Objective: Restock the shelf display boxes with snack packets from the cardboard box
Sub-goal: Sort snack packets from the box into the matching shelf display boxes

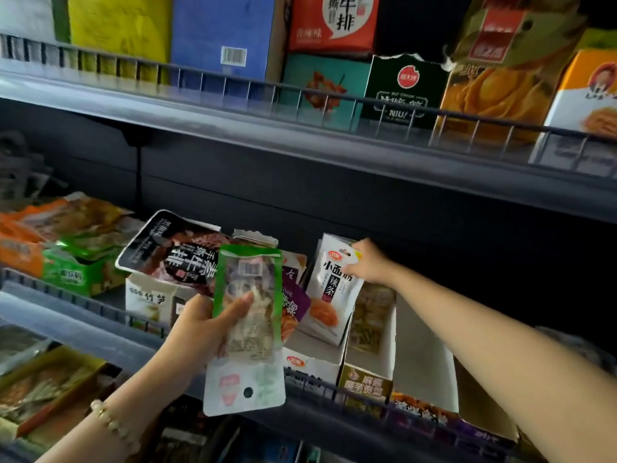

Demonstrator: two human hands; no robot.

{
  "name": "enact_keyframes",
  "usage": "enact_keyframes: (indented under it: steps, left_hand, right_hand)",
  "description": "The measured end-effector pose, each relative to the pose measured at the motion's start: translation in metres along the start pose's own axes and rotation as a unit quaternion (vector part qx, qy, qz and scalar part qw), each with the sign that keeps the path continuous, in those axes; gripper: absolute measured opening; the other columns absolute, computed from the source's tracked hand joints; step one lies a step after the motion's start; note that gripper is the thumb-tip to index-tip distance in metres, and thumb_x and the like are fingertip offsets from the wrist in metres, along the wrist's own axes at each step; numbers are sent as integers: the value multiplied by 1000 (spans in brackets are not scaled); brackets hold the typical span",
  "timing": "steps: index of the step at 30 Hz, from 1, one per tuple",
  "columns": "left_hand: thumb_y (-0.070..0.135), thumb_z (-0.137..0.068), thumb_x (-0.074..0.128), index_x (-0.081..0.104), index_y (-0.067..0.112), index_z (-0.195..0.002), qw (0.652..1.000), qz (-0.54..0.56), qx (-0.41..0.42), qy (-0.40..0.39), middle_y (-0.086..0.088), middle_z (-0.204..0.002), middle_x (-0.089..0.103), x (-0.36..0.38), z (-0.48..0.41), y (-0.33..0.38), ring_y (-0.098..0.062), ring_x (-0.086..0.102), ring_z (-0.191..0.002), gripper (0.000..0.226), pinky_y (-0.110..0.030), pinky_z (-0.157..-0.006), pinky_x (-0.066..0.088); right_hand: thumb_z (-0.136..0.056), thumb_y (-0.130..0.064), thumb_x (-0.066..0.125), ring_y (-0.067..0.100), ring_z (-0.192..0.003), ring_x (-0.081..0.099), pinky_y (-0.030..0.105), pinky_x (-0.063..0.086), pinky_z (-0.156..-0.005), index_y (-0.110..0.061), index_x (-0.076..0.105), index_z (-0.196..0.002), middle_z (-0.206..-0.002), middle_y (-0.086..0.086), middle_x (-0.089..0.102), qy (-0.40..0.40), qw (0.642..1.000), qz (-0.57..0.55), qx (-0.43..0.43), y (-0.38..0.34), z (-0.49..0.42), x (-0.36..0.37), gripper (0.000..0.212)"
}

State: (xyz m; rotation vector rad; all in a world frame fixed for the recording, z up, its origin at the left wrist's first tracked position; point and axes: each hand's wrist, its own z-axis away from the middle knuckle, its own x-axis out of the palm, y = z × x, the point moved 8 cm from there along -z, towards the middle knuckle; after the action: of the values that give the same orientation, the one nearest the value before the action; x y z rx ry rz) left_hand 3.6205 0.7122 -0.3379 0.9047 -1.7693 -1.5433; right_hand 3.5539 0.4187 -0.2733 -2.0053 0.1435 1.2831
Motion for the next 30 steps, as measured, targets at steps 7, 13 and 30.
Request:
enact_keyframes:
  steps: [7, 13, 30]
  left_hand:
    - [29, -83, 67, 51, -2, -75, 999, 22, -31, -7, -3, -46, 61, -1, -4, -30, -10, 55, -34, 35, -18, -34, 39]
    - [31, -82, 69, 54, -13, -94, 998, 10, -54, -13, -10, -62, 64, 2, 2, -42, -8, 56, -37, 47, -16, -36, 40]
    - [50, -71, 59, 67, -3, -75, 999, 7, 17, -29, -17, -66, 70, 37, 74, 11, -22, 65, -51, 54, -28, -44, 50]
  right_hand:
    - [-87, -14, 68, 27, -129, 44, 34, 38, -105, -7, 39, -141, -144, 13, 41, 10, 994, 104, -11, 17, -14, 26, 62]
    - [-83, -15, 72, 21, -116, 52, 36, 47, -94, -16, 52, -124, -125, 5, 53, 129, 978, 126, -109, -11, 17, 8, 46]
    - [-42, -54, 83, 13, -120, 46, 31, 45, -101, -37, 48, -105, -130, -2, 42, 21, 932, -357, 55, -46, 235, 64, 74]
